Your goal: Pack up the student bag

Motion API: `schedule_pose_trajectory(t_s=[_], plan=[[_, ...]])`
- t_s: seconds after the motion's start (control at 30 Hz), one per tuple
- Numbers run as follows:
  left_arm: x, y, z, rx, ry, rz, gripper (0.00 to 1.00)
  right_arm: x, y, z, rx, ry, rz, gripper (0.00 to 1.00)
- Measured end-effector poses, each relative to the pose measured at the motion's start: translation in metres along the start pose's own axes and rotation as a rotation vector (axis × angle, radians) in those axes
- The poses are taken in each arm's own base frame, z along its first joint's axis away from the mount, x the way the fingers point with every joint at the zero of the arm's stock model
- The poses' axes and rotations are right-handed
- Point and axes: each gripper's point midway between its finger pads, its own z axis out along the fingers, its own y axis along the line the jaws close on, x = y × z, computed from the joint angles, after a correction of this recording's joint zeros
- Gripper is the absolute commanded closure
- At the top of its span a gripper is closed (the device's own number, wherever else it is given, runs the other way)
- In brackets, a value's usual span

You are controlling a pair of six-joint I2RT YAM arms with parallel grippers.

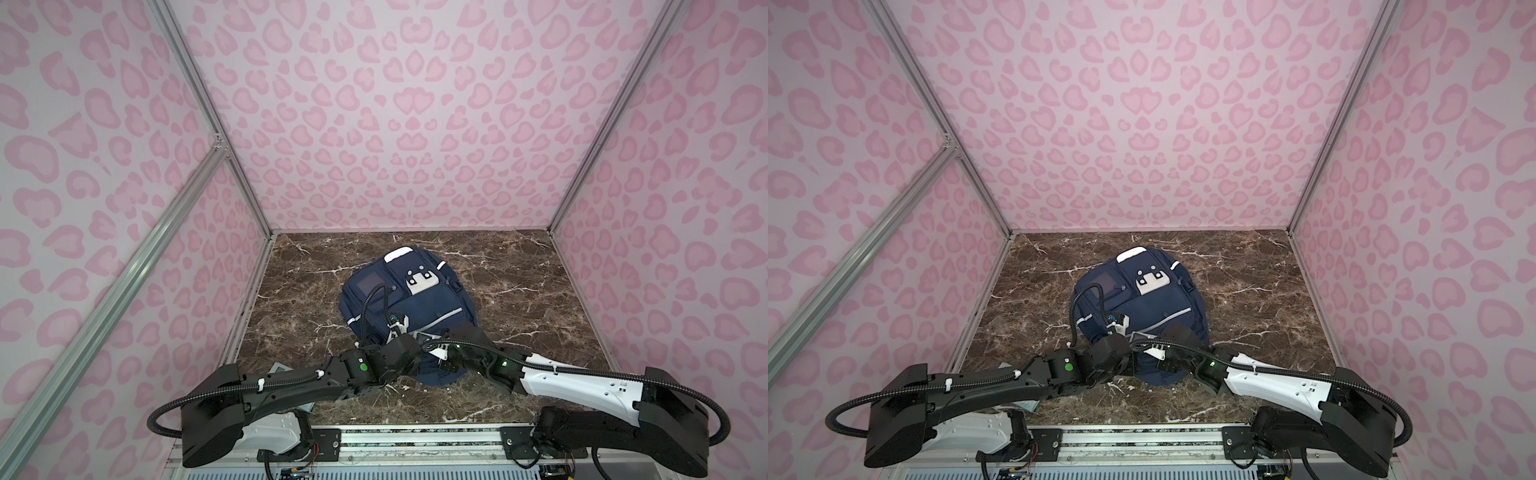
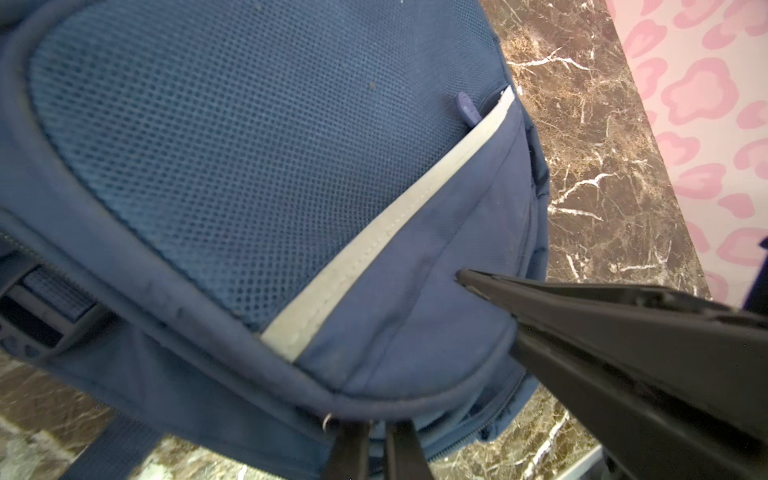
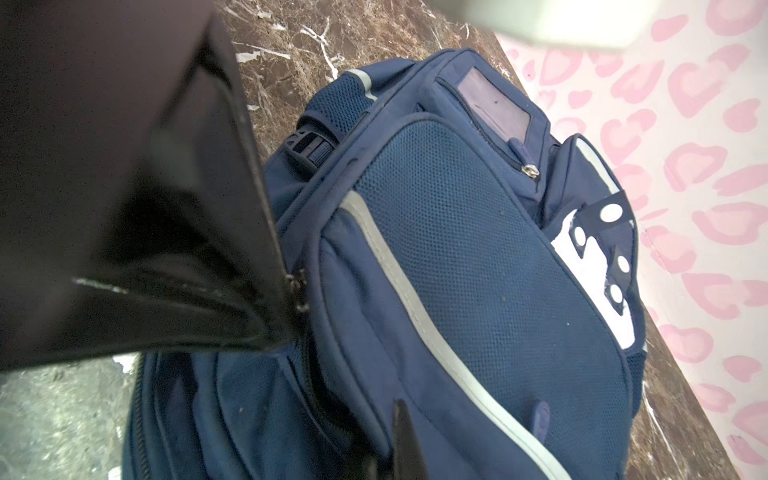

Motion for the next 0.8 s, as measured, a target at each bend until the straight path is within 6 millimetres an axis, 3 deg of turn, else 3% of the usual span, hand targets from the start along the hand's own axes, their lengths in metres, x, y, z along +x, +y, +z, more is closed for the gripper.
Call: schedule_pose_trajectory(t_s=[0.03,0.1,0.17,0.2,0.47,0.8], plan=[[0.001,0.0,0.0,0.002,0.003,0.001,0.91,0.0,0.0,0.0,-0.001,0.0,-0.004,1.0],[0.001,-0.001,-0.001,0.015,0.002,-0.001,0.68,0.0,0.0,0.0,-0.003,-0.001,-0.006,1.0],[0.0,-0.002,-0.002,0.033,-0.004,-0.002,0.65,0.0,0.001,0.0,-0.005,-0.001,-0.006,1.0],[0.0,-0.003,-0.002,0.044,-0.005,-0.008,0.65,0.0,0.001,0.0,-0.007,-0.002,-0.006,1.0],[0.002,-0.007,0.005,0.039,0.017,0.004,0.97,0.003,0.001,0.002,-0.002,0.011,0.017,1.0],[-0.001,0.001,-0.011,0.172,0.071,-0.131,0.96,-0.001,0.003,0.009,-0.009,0.003,0.023,1.0]])
